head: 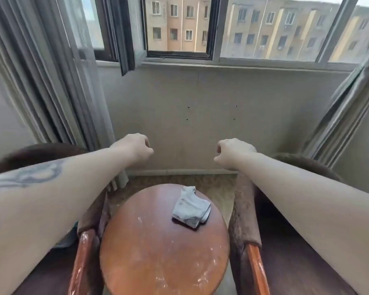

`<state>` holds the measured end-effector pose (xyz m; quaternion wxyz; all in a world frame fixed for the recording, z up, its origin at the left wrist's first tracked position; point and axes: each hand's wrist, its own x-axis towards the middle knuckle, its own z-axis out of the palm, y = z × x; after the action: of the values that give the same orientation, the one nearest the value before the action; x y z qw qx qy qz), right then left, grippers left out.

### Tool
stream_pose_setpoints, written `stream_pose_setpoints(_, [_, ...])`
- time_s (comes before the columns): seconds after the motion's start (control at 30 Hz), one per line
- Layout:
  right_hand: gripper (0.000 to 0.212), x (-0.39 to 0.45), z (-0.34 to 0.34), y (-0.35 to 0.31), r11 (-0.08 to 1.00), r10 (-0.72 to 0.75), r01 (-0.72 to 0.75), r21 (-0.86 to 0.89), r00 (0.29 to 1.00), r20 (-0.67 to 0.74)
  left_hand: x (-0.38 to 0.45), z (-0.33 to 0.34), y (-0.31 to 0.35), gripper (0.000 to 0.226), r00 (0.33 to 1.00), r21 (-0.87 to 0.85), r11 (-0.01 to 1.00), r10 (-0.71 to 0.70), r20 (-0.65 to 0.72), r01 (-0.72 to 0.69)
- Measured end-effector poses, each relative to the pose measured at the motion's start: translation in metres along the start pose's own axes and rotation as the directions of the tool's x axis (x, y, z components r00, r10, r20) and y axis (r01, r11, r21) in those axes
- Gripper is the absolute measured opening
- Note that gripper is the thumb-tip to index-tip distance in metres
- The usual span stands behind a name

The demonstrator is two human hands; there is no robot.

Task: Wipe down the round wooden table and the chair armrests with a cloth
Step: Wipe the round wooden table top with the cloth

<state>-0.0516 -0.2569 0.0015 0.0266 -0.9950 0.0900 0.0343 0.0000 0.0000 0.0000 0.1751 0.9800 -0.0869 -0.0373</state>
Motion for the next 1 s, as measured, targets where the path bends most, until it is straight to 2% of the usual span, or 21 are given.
stream_pose_setpoints(0.07, [0.033, 0.014, 0.039, 0.004, 1.000, -0.008, 0.009, -0.017, 0.998, 0.058, 0.012, 0.042, -0.003, 0.014, 0.998, 0.021, 0.998, -0.053, 0.045, 0.052])
stream_pose_setpoints(0.23, [0.035, 0.051, 0.154, 0.021, 0.997, -0.063, 0.054, 0.047, 0.973, 0.221, 0.025, 0.162, -0.018, 0.025, 0.957, 0.031, 0.980, -0.201, 0.208, 0.199])
stream_pose_setpoints(0.4, [0.047, 0.081, 0.275, 0.023, 0.986, -0.156, 0.127, 0.106, 0.925, 0.346, 0.016, 0.281, -0.045, 0.022, 0.852, 0.010, 0.928, -0.345, 0.394, 0.371])
stream_pose_setpoints(0.5, [0.072, 0.106, 0.333, 0.018, 0.980, -0.200, 0.189, 0.068, 0.891, 0.406, 0.006, 0.331, -0.071, 0.024, 0.812, 0.010, 0.892, -0.415, 0.410, 0.451])
stream_pose_setpoints(0.57, [0.090, 0.131, 0.364, 0.007, 0.982, -0.190, 0.167, 0.093, 0.879, 0.437, 0.001, 0.355, -0.089, 0.028, 0.800, 0.027, 0.883, -0.437, 0.411, 0.468])
stream_pose_setpoints(0.63, [0.100, 0.162, 0.393, -0.006, 0.980, -0.180, 0.124, 0.156, 0.886, 0.428, 0.001, 0.373, -0.107, 0.031, 0.818, 0.039, 0.890, -0.435, 0.375, 0.455])
stream_pose_setpoints(0.7, [0.103, 0.184, 0.423, -0.014, 0.979, -0.197, 0.150, 0.137, 0.871, 0.449, -0.001, 0.389, -0.125, 0.031, 0.841, 0.047, 0.900, -0.423, 0.338, 0.434])
stream_pose_setpoints(0.77, [0.097, 0.190, 0.452, -0.014, 0.982, -0.191, 0.172, 0.082, 0.888, 0.417, -0.007, 0.403, -0.133, 0.030, 0.866, 0.027, 0.919, -0.381, 0.326, 0.394])
stream_pose_setpoints(0.83, [0.078, 0.179, 0.474, -0.015, 0.986, -0.169, 0.163, 0.041, 0.954, 0.249, -0.013, 0.412, -0.139, 0.030, 0.889, -0.021, 0.927, -0.353, 0.291, 0.375])
stream_pose_setpoints(0.9, [0.059, 0.160, 0.485, -0.006, 0.979, -0.203, 0.202, 0.016, 0.975, 0.094, -0.018, 0.419, -0.142, 0.029, 0.895, -0.059, 0.925, -0.347, 0.279, 0.376])
stream_pose_setpoints(0.97, [0.051, 0.143, 0.482, 0.017, 0.913, -0.408, 0.406, 0.042, 0.912, 0.051, -0.026, 0.424, -0.142, 0.028, 0.896, -0.113, 0.911, -0.358, 0.262, 0.397])
stream_pose_setpoints(1.0, [0.051, 0.141, 0.475, 0.035, 0.828, -0.561, 0.559, 0.046, 0.825, 0.060, -0.029, 0.425, -0.142, 0.028, 0.896, -0.136, 0.903, -0.368, 0.248, 0.408])
